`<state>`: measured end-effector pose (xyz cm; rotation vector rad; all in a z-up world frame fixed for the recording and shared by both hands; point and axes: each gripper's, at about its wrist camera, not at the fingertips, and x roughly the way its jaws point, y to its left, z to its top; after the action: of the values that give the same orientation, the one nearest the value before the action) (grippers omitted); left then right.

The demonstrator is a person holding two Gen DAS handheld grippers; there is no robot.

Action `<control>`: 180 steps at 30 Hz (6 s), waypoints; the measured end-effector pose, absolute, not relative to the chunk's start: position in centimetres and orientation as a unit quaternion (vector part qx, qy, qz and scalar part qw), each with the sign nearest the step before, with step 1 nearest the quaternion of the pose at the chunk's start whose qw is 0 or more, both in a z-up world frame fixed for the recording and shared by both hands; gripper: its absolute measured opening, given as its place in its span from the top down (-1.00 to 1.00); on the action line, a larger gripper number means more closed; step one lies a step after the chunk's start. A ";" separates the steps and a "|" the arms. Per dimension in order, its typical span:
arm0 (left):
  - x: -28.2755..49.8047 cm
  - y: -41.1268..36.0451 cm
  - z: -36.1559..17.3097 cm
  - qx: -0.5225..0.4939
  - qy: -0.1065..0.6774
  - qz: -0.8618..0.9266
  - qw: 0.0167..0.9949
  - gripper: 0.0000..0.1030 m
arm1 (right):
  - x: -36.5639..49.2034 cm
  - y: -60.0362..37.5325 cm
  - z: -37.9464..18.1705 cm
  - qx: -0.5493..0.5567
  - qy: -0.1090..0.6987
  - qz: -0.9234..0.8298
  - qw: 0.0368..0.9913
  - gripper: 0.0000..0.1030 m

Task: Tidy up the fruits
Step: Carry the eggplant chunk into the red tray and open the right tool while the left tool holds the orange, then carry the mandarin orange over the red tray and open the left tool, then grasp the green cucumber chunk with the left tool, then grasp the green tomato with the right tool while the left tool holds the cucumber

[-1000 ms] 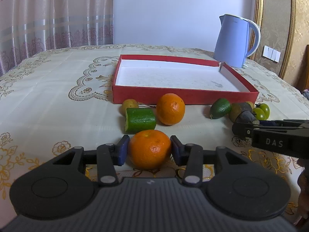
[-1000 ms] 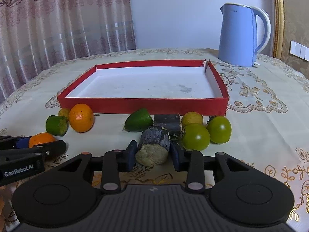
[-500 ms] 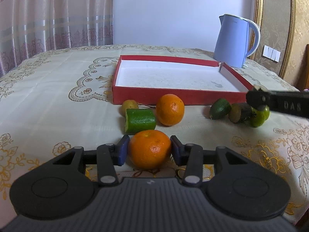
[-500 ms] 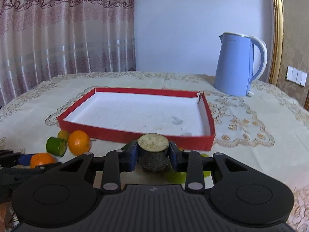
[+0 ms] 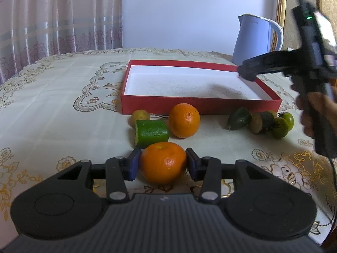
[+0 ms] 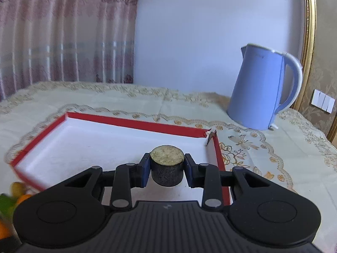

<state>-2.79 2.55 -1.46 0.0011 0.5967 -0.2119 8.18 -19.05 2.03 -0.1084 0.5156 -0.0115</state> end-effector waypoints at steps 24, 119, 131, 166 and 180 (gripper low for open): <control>-2.5 1.3 -1.2 0.011 0.295 -0.102 0.950 0.19 | 3.5 -20.6 2.2 -0.024 0.228 0.059 0.971 0.27; -2.6 3.4 1.3 0.083 0.214 -0.053 0.972 -1.00 | -3.8 -24.6 -2.6 0.043 0.292 0.061 0.954 -0.92; -1.3 2.5 -1.1 0.072 0.260 -0.067 0.960 -0.66 | -3.8 -24.4 -2.7 0.038 0.295 0.056 0.953 -0.92; -0.3 2.2 -2.1 0.030 0.275 -0.081 0.957 0.38 | -4.2 -24.4 -2.7 0.030 0.284 0.053 0.957 -0.92; -0.3 3.1 -2.3 0.007 0.279 -0.094 0.955 0.36 | -4.8 -26.5 -1.7 0.034 0.249 -0.028 0.967 -0.92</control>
<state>-0.26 3.06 -2.35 0.0142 0.5674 -0.1917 -4.82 -26.55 -1.75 0.0687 0.5042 -0.0560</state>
